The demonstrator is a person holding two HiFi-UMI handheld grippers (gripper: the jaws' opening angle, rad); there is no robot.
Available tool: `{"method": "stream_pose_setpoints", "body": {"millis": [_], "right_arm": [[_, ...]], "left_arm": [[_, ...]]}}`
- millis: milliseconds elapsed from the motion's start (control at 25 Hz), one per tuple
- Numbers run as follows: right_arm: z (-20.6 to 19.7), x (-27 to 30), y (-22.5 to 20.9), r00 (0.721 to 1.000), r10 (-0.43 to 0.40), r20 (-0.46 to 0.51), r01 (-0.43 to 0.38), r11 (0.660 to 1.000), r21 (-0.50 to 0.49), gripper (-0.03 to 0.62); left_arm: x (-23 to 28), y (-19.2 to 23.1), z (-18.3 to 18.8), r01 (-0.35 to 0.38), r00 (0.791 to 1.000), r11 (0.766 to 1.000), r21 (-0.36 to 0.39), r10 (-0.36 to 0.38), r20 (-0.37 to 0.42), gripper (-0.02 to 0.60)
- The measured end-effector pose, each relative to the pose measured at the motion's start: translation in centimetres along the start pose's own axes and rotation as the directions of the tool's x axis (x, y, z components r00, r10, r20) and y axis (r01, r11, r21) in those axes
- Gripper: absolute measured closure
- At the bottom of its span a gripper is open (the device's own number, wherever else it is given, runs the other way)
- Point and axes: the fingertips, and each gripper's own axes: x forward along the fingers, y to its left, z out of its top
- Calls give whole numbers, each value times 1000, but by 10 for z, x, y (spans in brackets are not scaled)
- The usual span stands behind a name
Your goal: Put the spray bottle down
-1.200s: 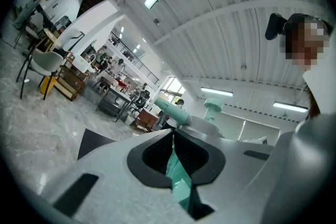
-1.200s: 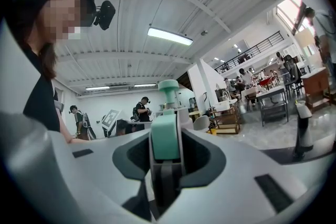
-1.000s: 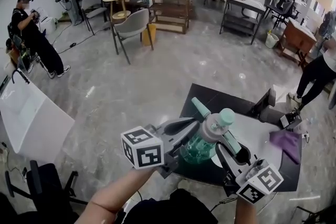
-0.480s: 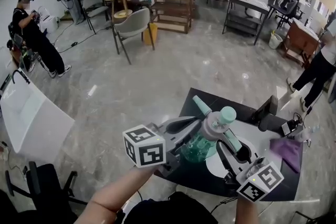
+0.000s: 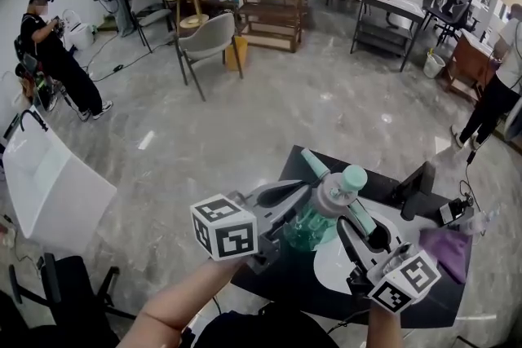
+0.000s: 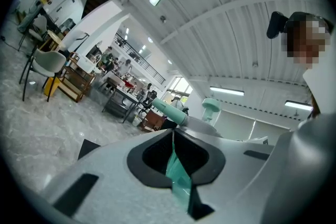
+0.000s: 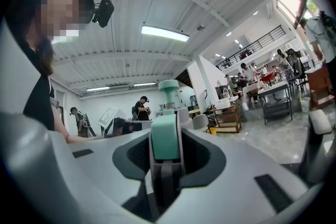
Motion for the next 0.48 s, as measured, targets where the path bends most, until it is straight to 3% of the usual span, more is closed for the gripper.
{"method": "stream_pose_setpoints", "body": {"millis": [480], "right_arm": [[8, 19, -46, 1000, 2, -3, -2, 1000, -2, 485]], "left_arm": [[36, 27, 6, -28, 1000, 1000, -10, 28, -7, 568]]}}
